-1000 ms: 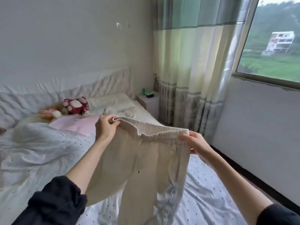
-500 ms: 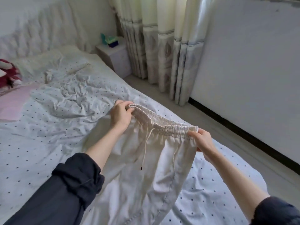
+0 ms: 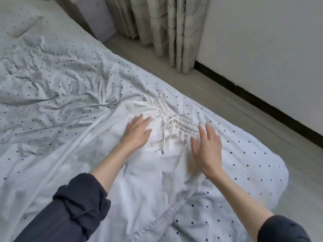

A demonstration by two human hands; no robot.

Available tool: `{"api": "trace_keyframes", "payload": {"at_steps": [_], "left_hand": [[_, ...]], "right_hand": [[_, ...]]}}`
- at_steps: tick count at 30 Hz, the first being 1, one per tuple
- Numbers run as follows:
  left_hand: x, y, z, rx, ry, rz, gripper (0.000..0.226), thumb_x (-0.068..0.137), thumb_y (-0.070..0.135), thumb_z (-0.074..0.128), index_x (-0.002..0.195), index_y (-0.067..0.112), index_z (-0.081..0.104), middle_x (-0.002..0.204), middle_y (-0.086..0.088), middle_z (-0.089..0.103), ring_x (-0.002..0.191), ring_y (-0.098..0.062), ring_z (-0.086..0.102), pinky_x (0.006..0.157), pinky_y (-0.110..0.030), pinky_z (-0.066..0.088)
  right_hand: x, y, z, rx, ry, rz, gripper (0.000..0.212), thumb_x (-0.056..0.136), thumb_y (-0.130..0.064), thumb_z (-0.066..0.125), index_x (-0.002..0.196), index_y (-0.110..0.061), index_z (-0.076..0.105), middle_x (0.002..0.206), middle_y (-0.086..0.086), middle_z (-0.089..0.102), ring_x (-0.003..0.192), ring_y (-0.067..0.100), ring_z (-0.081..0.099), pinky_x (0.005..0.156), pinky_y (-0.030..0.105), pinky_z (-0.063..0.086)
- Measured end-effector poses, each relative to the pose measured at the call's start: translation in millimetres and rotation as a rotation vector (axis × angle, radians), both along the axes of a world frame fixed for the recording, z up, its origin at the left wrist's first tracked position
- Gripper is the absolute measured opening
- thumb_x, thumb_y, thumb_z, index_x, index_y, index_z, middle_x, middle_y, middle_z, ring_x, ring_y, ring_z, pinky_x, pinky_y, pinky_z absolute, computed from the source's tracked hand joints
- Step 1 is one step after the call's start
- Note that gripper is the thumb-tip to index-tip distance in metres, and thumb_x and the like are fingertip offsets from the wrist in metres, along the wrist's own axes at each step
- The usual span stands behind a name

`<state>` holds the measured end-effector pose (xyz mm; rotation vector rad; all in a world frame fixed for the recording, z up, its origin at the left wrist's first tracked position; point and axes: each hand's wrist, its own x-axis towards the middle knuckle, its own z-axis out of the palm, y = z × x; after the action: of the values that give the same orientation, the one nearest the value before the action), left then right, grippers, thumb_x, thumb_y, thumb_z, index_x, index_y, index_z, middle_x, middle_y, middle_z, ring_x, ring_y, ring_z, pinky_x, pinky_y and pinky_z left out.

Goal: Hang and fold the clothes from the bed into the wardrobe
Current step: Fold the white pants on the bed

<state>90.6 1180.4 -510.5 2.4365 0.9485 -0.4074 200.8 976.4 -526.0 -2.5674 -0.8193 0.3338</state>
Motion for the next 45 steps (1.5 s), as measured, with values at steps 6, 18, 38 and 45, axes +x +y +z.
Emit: {"api": "trace_keyframes", "payload": {"at_steps": [6,18,38,45], "left_hand": [[-92,-11,11,0.152,0.180,-0.020,0.051,0.101,0.034,0.031,0.150,0.026,0.017,0.159,-0.004,0.004,0.146,-0.021,0.001,0.117,-0.039,0.000],[-340,-129,25,-0.044,-0.081,0.381,0.074,0.084,0.060,0.029,0.135,0.011,0.049,0.148,-0.005,0.038,0.139,-0.015,0.031,0.114,-0.026,0.022],[-540,-180,29,0.154,-0.050,0.800,0.028,0.072,-0.004,0.065,0.090,0.016,0.067,0.089,-0.007,0.068,0.089,-0.028,0.062,0.081,-0.035,0.042],[-572,-157,111,-0.922,0.153,0.646,0.007,0.089,0.015,0.064,0.083,0.018,0.068,0.071,0.003,0.061,0.061,-0.008,0.056,0.056,-0.019,0.046]], "right_hand": [[-74,9,-16,-0.309,0.087,0.521,0.066,0.090,-0.056,0.016,0.145,-0.021,0.029,0.156,0.007,0.020,0.145,0.027,0.015,0.111,0.055,0.004],[-225,-3,37,-0.250,-0.021,0.805,0.052,0.088,-0.040,0.033,0.133,-0.017,0.046,0.144,0.013,0.042,0.134,0.032,0.040,0.100,0.067,0.028],[-384,29,69,-0.331,-0.185,1.206,0.044,0.095,-0.048,0.042,0.126,-0.020,0.054,0.123,0.003,0.059,0.123,0.023,0.048,0.116,0.049,0.006],[-360,-2,115,-0.244,-0.006,1.077,0.029,0.090,-0.043,0.058,0.090,-0.015,0.065,0.085,0.004,0.065,0.093,0.027,0.058,0.083,0.032,0.035]]}}
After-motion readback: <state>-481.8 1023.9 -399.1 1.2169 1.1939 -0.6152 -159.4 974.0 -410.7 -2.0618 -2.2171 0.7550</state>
